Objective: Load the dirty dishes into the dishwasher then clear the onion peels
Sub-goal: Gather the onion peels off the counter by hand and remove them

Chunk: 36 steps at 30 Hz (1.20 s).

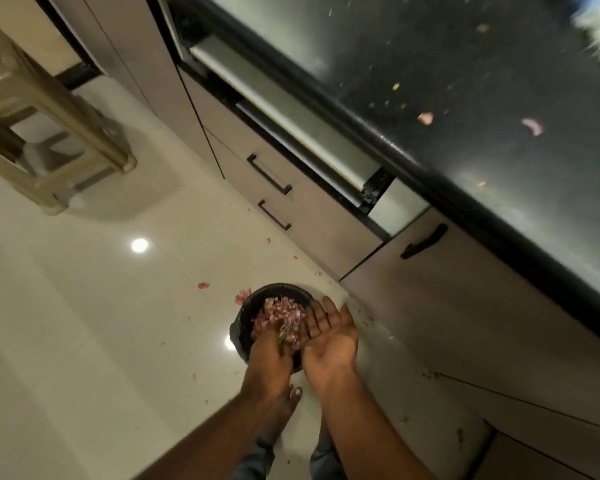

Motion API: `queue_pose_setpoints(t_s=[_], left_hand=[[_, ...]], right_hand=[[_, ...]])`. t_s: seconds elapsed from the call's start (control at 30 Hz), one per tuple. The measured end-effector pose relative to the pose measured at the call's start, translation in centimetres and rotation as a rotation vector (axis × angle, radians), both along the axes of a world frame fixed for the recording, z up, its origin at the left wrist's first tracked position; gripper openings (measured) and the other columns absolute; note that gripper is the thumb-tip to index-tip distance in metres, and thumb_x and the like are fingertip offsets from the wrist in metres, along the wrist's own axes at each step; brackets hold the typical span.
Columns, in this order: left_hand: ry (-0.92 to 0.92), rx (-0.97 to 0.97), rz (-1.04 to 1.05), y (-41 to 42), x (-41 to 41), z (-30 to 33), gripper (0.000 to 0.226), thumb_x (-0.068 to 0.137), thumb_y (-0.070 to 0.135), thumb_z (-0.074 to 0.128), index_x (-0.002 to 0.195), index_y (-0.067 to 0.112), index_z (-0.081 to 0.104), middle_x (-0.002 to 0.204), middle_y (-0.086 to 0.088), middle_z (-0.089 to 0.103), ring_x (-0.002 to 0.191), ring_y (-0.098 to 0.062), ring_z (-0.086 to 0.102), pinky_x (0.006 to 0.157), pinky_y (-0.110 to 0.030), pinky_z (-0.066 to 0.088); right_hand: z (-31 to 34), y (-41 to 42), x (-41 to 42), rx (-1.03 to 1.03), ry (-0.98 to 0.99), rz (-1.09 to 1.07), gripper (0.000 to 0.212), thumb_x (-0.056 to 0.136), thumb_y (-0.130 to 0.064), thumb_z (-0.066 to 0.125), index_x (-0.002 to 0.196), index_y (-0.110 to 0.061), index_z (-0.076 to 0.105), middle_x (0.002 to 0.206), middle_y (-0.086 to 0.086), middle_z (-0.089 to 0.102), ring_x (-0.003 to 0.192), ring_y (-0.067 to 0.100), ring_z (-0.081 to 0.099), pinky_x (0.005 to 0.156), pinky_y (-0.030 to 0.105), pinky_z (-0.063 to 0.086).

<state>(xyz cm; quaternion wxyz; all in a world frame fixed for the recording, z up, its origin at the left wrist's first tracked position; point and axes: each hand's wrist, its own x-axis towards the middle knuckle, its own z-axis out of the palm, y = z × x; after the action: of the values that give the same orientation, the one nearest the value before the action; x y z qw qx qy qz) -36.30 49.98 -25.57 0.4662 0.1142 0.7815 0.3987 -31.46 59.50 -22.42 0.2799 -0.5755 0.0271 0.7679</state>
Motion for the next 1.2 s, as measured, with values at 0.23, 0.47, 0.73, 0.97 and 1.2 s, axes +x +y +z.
queue_pose_setpoints(t_s=[0.23, 0.47, 0.73, 0.97, 1.2], left_hand=[[-0.330, -0.026, -0.136, 0.7, -1.5, 10.4, 0.034, 0.108, 0.045, 0.049, 0.111, 0.024, 0.075, 0.100, -0.002, 0.080, 0.093, -0.021, 0.078, 0.079, -0.042, 0.065], [0.162, -0.006, -0.134, 1.3, -1.8, 14.6, 0.016, 0.096, 0.014, 0.069, 0.090, 0.029, 0.071, 0.090, 0.010, 0.075, 0.092, -0.015, 0.071, 0.078, -0.021, 0.052], [0.259, 0.078, -0.394, 4.9, 2.7, 19.6, 0.013, 0.096, 0.008, 0.066, 0.098, 0.020, 0.073, 0.091, 0.006, 0.074, 0.083, -0.006, 0.067, 0.078, -0.023, 0.059], [0.116, 0.311, -0.712, 11.2, 15.6, 22.6, 0.019, 0.100, 0.012, 0.057, 0.094, 0.023, 0.072, 0.088, -0.005, 0.077, 0.084, -0.025, 0.076, 0.075, -0.049, 0.065], [0.046, 0.536, -1.073, 11.6, 34.2, 28.4, 0.018, 0.103, 0.007, 0.057, 0.104, 0.016, 0.072, 0.091, -0.003, 0.077, 0.084, -0.022, 0.076, 0.072, -0.035, 0.065]], right_hand=[[7.4, -0.7, 0.3, 0.101, 0.045, -0.139, 0.048, 0.109, -0.039, 0.042, 0.140, -0.006, 0.059, 0.142, 0.015, 0.062, 0.136, 0.030, 0.055, 0.117, 0.043, 0.039], [14.3, -2.0, 1.6, 0.195, 0.101, -0.007, 0.057, 0.107, -0.050, 0.041, 0.147, -0.012, 0.053, 0.148, 0.009, 0.058, 0.143, 0.027, 0.047, 0.120, 0.042, 0.032], [18.2, -2.1, 8.5, 0.280, 0.167, -0.175, 0.055, 0.105, -0.048, 0.048, 0.138, -0.005, 0.060, 0.141, 0.016, 0.062, 0.134, 0.031, 0.056, 0.119, 0.042, 0.039], [22.0, 0.3, 21.6, 0.478, 0.102, -0.539, 0.053, 0.107, -0.043, 0.047, 0.136, -0.001, 0.060, 0.135, 0.019, 0.066, 0.122, 0.029, 0.065, 0.114, 0.041, 0.045], [27.8, -3.4, 39.0, 0.661, -0.078, -0.867, 0.049, 0.106, -0.043, 0.049, 0.130, -0.004, 0.066, 0.125, 0.015, 0.073, 0.119, 0.027, 0.070, 0.108, 0.041, 0.050]])
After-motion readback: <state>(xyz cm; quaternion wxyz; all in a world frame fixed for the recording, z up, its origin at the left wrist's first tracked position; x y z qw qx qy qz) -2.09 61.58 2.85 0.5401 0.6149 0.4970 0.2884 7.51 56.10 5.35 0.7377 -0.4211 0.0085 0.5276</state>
